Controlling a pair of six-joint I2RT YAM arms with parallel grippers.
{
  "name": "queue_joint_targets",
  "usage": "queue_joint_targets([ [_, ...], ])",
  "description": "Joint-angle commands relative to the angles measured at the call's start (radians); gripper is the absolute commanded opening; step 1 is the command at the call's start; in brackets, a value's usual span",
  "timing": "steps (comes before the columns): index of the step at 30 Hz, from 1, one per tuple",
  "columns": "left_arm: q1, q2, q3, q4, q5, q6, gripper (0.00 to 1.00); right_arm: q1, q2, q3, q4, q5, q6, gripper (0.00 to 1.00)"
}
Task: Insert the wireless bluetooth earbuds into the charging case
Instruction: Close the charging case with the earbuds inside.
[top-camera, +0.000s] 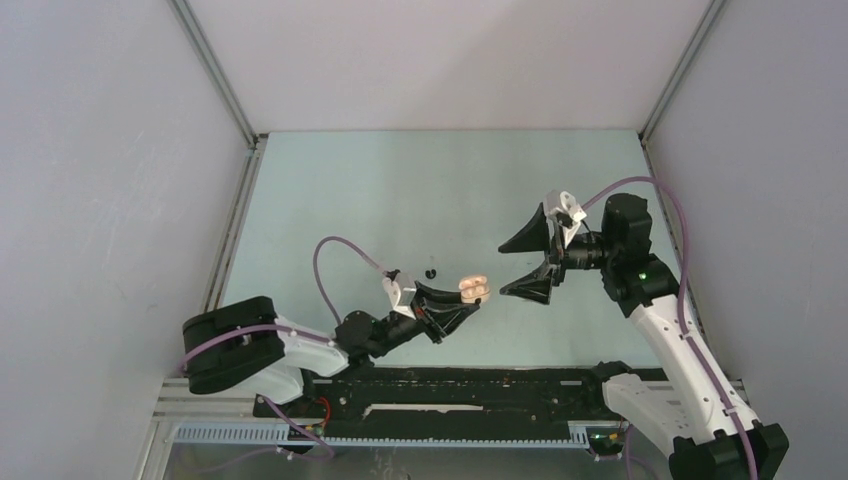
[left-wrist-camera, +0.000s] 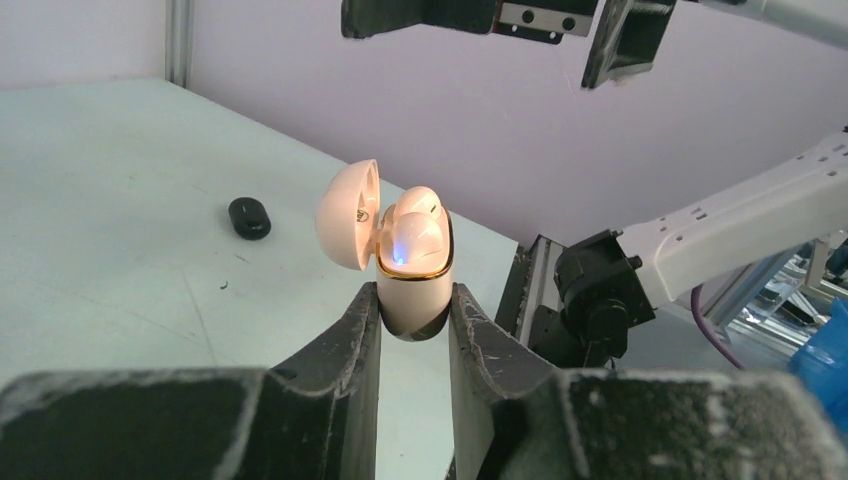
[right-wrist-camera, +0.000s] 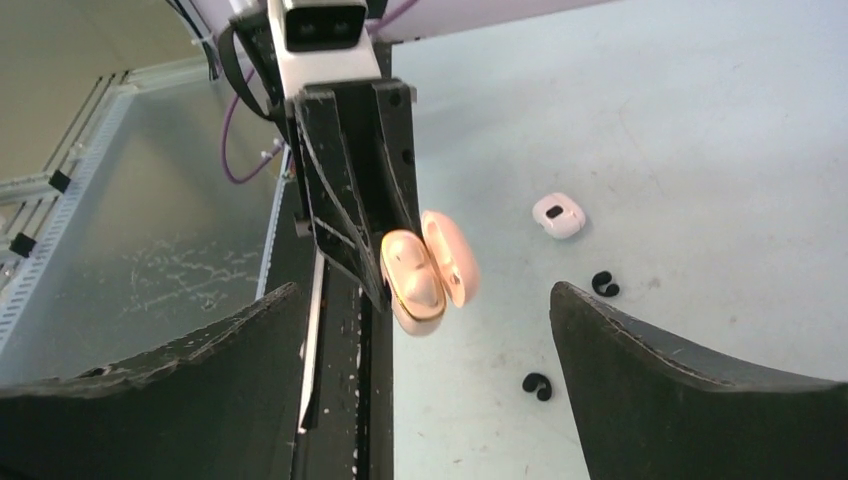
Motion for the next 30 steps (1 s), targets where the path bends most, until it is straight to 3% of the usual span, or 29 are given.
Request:
queue_joint_targets([
  [1, 0.001, -0.089, -0.025, -0.039, 0.032, 0.052, 0.00, -0.002, 0.016, 0.027, -0.182, -0.018, -0.219, 0.96],
  [8, 0.001, -0.216, 0.002, -0.318, 0.099, 0.161, 0.00, 0.039, 0.115, 0.016, -0.218, 0.038, -0.269, 0.99],
  [14, 0.001, -0.273, 0.037, -0.492, 0.105, 0.219, 0.00, 0.081, 0.156, 0.016, -0.343, 0.016, -0.459, 0.98],
  [19, 0.001, -0.287, 0.046, -0.533, 0.106, 0.224, 0.00, 0.132, 0.153, 0.016, -0.420, 0.015, -0.565, 0.99],
  [30, 0.001, -0.240, 0.083, -0.518, 0.119, 0.205, 0.00, 0.214, 0.212, 0.017, -0.438, 0.094, -0.612, 0.99],
])
